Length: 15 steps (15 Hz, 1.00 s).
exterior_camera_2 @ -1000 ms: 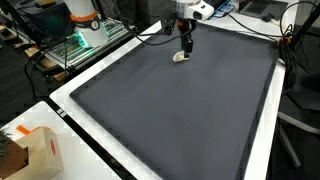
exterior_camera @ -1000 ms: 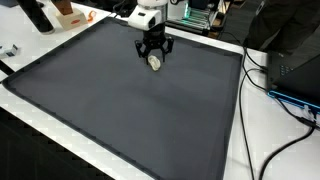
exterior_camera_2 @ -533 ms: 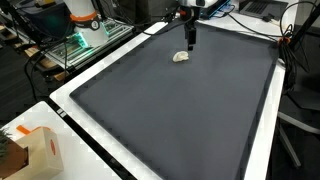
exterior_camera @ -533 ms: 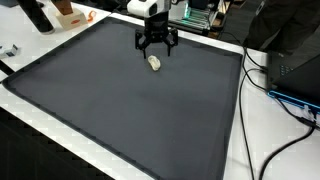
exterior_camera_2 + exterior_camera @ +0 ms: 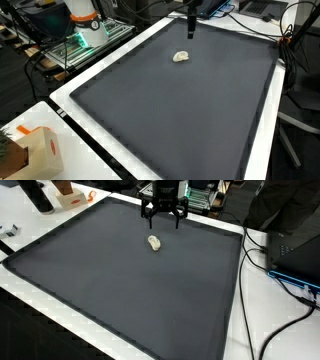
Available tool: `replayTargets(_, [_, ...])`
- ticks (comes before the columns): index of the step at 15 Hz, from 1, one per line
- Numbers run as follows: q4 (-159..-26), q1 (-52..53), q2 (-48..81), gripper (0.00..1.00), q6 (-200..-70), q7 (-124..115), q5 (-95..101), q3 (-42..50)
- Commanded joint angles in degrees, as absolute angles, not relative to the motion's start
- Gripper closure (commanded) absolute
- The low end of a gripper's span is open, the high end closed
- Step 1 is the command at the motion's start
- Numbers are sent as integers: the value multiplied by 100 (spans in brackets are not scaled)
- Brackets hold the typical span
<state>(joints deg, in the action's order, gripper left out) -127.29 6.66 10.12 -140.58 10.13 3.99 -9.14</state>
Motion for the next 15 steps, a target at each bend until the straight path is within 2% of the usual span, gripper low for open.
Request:
replayTargets(1, [-12556,930,1066,0,-13851,210,915,-821])
replayTargets(6, [-12214,1328,1420,0,-13467,-791,2120,-774])
replayTargets(15, [-11234,2177,2627,0,-12026,-2068,4430,-563])
